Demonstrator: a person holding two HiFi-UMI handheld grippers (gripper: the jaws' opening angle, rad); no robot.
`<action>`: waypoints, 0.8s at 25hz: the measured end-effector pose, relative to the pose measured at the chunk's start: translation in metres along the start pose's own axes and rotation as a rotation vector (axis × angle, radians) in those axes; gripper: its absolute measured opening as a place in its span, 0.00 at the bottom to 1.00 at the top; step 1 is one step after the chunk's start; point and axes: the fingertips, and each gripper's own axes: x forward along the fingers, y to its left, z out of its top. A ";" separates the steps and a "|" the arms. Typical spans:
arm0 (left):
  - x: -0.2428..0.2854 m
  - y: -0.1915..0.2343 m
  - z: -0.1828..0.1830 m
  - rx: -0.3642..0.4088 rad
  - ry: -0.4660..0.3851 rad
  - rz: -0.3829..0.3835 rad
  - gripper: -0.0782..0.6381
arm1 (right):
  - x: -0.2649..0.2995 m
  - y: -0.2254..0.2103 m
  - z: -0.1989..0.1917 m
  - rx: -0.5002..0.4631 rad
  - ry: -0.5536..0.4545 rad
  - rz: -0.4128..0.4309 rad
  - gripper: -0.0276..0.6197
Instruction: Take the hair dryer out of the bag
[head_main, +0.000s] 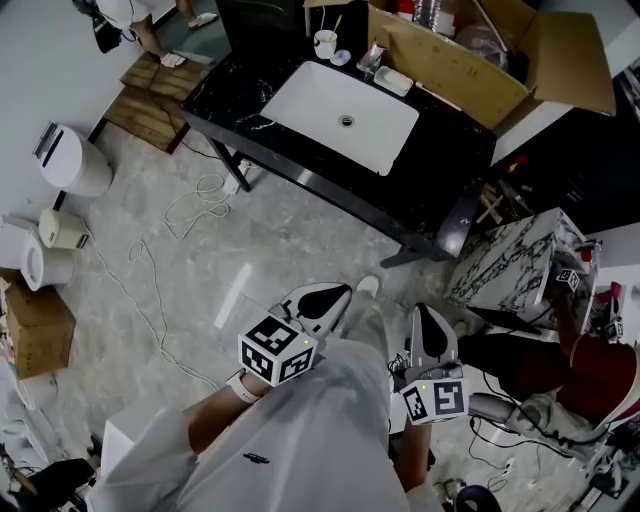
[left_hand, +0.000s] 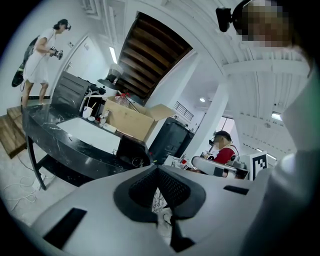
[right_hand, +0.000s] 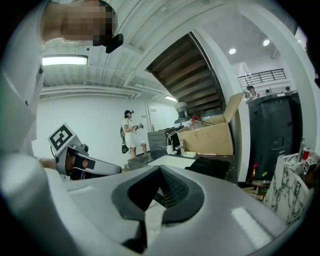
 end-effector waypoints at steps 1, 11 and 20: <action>0.001 0.003 0.000 -0.011 -0.002 0.008 0.12 | 0.005 -0.002 0.002 -0.003 0.000 0.003 0.06; 0.057 0.017 0.021 -0.029 0.021 0.057 0.12 | 0.049 -0.057 0.021 0.023 0.003 0.058 0.06; 0.133 0.028 0.053 0.006 0.047 0.117 0.12 | 0.101 -0.127 0.036 -0.018 0.021 0.143 0.06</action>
